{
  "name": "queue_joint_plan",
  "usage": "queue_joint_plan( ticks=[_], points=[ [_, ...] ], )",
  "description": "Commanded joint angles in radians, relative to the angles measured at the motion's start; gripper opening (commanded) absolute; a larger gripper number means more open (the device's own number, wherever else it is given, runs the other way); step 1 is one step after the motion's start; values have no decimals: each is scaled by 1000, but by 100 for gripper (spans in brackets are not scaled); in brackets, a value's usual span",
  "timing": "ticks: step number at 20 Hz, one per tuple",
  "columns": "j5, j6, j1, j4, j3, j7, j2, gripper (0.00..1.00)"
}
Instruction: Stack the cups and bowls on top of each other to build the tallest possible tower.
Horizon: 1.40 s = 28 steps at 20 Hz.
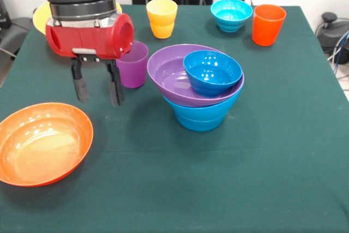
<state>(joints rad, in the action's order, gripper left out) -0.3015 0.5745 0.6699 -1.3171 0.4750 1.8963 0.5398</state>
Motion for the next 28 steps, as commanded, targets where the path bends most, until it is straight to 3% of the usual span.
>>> queue_joint_plan(
  ticks=[1,7,20,28],
  points=[
    [-89,114,-8,62,89,-297,-55,100],
    [-115,137,3,124,120,-349,-102,100],
    [-151,180,19,157,156,-370,-117,100],
    [-150,265,18,211,168,-400,-105,100]
  ],
)
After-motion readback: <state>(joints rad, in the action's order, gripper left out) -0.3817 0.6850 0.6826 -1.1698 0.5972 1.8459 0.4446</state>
